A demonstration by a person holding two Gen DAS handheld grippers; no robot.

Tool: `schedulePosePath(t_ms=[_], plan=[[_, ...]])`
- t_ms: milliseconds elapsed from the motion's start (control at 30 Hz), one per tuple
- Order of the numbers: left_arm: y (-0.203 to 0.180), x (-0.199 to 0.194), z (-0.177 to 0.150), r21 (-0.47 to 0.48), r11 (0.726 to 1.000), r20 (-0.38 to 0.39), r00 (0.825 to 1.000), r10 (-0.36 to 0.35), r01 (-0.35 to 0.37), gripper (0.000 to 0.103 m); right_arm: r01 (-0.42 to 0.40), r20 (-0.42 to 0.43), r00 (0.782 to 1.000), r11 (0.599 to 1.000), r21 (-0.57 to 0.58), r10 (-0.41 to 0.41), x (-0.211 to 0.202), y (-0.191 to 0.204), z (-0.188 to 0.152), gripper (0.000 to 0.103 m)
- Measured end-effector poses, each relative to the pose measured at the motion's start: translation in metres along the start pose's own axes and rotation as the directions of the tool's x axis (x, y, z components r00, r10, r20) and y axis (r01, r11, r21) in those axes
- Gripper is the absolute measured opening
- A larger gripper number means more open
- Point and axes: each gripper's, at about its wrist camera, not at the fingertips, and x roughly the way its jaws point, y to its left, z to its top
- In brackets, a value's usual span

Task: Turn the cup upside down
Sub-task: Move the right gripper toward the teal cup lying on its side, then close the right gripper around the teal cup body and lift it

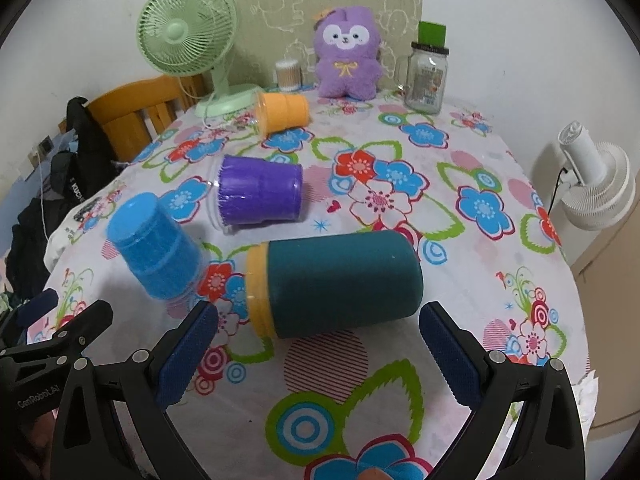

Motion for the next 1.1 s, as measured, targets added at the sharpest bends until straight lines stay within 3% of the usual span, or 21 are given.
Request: schedulePosePath(t_ms=[133, 267, 467, 633, 967, 1100], plan=[[-0.003, 0.009, 0.000, 0.005, 1.000, -0.015, 1.000, -0.003, 0.003, 0.103, -0.008, -0.024, 1.000, 0.999, 0.050, 0.009, 0.007, -0.011, 0.001, 0.102], [-0.009, 0.017, 0.002, 0.018, 1.000, -0.025, 1.000, -0.012, 0.013, 0.103, -0.061, -0.036, 0.997, 0.986, 0.157, 0.068, 0.012, -0.027, 0.002, 0.102], [-0.020, 0.028, 0.006, 0.045, 0.999, -0.037, 0.999, -0.029, 0.031, 0.103, -0.096, -0.080, 0.989, 0.951, 0.295, 0.124, 0.028, -0.043, 0.002, 0.102], [-0.025, 0.034, 0.011, 0.054, 0.998, -0.043, 0.998, -0.041, 0.043, 0.103, -0.178, -0.082, 0.970, 0.897, 0.404, 0.230, 0.044, -0.055, 0.008, 0.102], [-0.022, 0.040, 0.016, 0.040, 0.999, -0.041, 0.999, -0.034, 0.036, 0.103, -0.203, -0.115, 0.953, 0.871, 0.448, 0.281, 0.082, -0.052, 0.037, 0.101], [-0.015, 0.041, 0.017, 0.028, 0.999, -0.040, 0.999, -0.025, 0.026, 0.103, -0.220, -0.107, 0.952, 0.885, 0.409, 0.286, 0.087, -0.043, 0.041, 0.086]])
